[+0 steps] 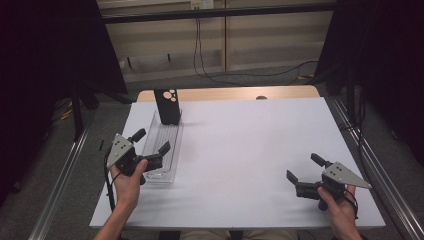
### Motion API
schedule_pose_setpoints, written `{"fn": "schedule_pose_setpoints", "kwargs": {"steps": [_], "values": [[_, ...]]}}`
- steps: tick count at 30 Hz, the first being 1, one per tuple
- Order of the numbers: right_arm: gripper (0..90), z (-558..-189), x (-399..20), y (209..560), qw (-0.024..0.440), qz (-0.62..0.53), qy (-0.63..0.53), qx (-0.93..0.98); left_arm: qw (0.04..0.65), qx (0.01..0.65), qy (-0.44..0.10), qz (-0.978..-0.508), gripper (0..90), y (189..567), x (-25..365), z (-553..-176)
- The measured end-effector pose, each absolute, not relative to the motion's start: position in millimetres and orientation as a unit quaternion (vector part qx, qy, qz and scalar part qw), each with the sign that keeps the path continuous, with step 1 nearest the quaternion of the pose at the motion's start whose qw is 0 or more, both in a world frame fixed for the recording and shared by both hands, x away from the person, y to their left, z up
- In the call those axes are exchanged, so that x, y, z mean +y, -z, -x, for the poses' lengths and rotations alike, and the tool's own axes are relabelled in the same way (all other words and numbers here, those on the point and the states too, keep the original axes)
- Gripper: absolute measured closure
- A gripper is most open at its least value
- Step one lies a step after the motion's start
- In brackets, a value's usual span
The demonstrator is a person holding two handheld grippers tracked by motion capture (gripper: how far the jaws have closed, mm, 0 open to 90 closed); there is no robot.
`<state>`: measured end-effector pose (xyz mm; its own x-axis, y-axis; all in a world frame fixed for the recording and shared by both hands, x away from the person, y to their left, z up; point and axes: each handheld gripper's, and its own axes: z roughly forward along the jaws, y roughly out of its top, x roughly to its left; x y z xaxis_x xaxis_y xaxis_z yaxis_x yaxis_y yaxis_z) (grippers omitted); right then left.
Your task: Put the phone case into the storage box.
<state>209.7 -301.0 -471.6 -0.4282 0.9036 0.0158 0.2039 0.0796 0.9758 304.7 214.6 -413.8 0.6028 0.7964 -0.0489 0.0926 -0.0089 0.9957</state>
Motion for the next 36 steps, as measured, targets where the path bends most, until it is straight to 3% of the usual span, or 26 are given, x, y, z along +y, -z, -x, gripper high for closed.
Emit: {"fn": "schedule_pose_setpoints", "kwargs": {"steps": [36], "values": [[0.0,-206,-303,470,0.340,-0.428,-0.526,0.652,0.580,0.368,-0.279,-0.672,1.6,455,248,-246]]}}
